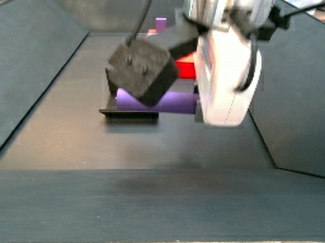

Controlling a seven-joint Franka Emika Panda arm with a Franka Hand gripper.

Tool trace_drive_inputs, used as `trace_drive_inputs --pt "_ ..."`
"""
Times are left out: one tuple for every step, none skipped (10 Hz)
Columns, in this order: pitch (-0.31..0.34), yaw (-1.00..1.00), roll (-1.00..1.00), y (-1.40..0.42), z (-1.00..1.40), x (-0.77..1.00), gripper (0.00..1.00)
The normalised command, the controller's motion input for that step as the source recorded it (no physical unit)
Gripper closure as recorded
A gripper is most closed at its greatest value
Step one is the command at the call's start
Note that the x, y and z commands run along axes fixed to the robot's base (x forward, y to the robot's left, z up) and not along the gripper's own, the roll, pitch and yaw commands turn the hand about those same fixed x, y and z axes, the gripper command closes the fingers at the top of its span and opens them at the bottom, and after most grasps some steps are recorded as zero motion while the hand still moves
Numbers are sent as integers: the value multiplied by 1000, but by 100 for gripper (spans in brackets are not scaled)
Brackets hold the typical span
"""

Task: Pick up the round object. Move up. Place the round object on the fixture. Regrasp the round object. Move to above the board. Insert the round object.
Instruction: Place the round object on the fixture.

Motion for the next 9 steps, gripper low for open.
trace_drive_inputs --pt "119 19 84 -13 1000 -25 100" --pt "119 18 88 -13 1000 -27 100" --pt "109 16 76 -15 1000 -30 100" --pt "100 14 69 -9 933 -28 100" --pt "98 14 64 -7 802 -25 100" --pt "104 14 66 -6 671 -22 100" --pt "108 15 65 -9 538 -15 100" --pt "120 18 67 -3 357 -9 100" --pt "130 21 73 -3 224 -1 100"
